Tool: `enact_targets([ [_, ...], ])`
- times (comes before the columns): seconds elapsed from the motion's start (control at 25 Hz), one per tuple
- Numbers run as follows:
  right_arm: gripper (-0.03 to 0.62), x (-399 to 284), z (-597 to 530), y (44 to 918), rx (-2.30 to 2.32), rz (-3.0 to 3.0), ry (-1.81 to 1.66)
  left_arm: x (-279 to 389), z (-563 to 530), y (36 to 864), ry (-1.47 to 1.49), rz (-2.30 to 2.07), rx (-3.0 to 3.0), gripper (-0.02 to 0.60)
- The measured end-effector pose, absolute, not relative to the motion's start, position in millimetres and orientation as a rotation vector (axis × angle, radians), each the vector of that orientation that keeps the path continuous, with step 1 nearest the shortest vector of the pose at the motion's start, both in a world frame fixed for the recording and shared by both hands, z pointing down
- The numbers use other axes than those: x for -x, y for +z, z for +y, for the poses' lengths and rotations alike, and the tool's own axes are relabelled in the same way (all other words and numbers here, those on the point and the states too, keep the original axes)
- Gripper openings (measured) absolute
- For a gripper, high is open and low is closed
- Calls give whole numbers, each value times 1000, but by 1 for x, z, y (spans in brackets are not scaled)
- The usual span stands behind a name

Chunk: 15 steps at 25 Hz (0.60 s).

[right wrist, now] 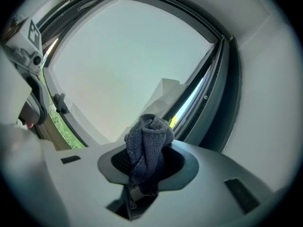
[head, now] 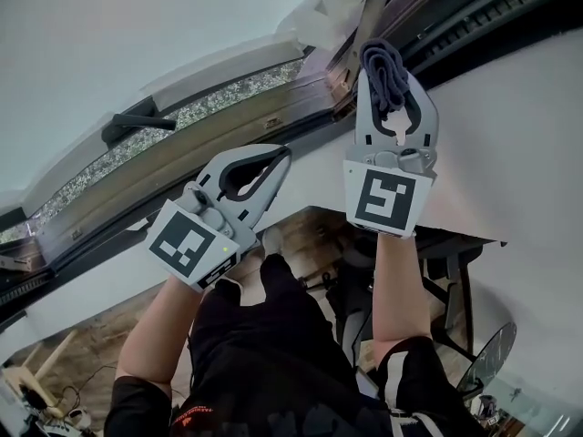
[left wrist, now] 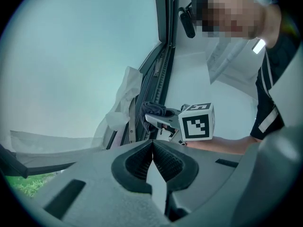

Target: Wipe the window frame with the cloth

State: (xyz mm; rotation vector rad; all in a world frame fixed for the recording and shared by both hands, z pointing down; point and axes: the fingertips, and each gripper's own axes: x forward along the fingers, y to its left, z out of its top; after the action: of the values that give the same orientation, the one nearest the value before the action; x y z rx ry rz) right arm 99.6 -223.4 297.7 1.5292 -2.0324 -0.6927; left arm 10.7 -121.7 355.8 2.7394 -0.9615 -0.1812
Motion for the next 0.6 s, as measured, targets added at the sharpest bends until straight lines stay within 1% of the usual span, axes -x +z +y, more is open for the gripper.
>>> enact_targets([
  [0.6, 104, -98, -227, 379, -1431, -2012, -633, -9, -118, 402, -119, -984, -2662, 20],
])
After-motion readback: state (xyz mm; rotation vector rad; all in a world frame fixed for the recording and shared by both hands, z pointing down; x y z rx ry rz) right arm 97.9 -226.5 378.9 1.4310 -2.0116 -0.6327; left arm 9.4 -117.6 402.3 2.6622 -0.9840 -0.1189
